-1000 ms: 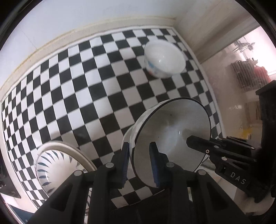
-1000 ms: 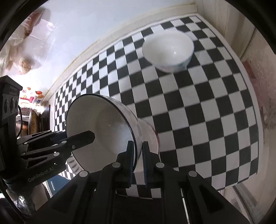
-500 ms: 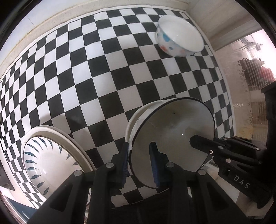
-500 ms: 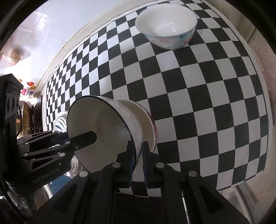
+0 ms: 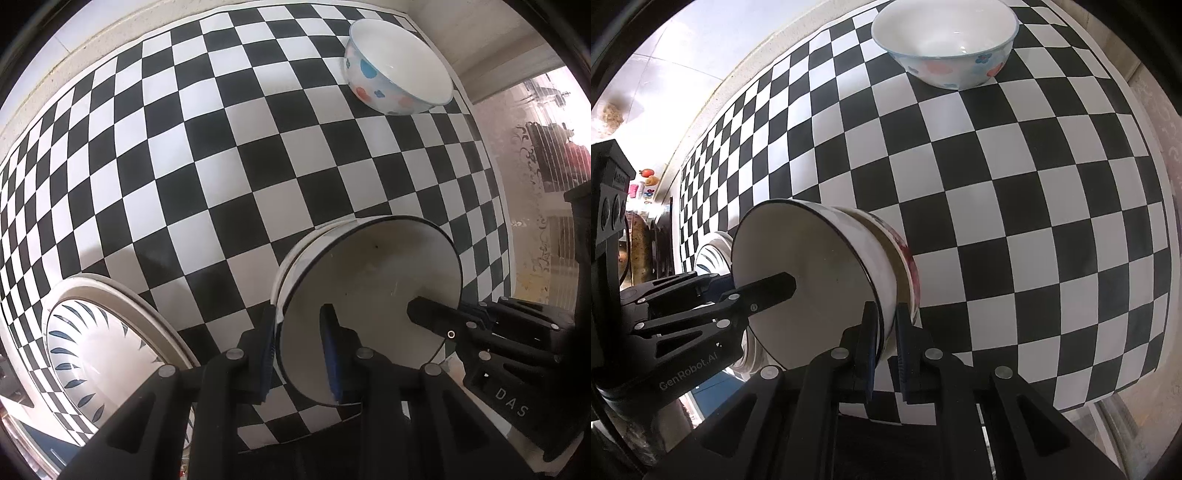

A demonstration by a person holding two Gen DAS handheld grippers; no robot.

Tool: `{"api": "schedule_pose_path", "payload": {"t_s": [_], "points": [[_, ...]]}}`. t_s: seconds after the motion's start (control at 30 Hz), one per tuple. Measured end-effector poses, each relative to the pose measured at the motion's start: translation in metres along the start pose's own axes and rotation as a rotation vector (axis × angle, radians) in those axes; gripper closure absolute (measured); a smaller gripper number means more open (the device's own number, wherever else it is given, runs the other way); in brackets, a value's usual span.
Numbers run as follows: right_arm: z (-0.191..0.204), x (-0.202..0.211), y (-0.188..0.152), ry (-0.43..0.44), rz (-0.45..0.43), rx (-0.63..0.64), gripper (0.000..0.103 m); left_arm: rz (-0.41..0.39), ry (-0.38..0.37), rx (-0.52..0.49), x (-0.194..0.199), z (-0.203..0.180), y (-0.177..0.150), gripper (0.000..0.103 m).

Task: Organize plates and bowls
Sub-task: 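Lift the two-bowl stack with both tools toward the blue-dotted bowl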

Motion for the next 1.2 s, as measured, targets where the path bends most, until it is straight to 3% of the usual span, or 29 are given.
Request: {"api": "schedule_pose_path", "payload": {"t_s": [0.5,1.0,1.1,1.2], "points": [[0.001,-0.007,0.002,0.013,0.085,-0.051,0.090,0.029,0.039,0.004,-0.009,-0.001,-0.005,0.082],[-0.004,0.003,-0.003,-0.027,0.083,-0.049,0.088,0.033,0.028,0.019,0.006,0.004,-0.012,0.082],[-0.009,0.014,0.000,-0.020,0.058,-0.059,0.088,0.006,0.029,0.015,0.020,0.003,-0.009,0.082],[-0.020,0.030,0.008,-0.022,0.021,-0.078,0.088,-0.073,0.041,-0.007,0.043,-0.004,0.004,0.081]]}}
Point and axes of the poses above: each gripper's, at about its wrist camera, not at the fingertips, and x roughly against the way its jaws point, z to its left, y to its top, the point moved 8 cm from there along -x, roughly the way its jaws point, and after that the axes turned 13 degrees about x, right-handed, at the moved point
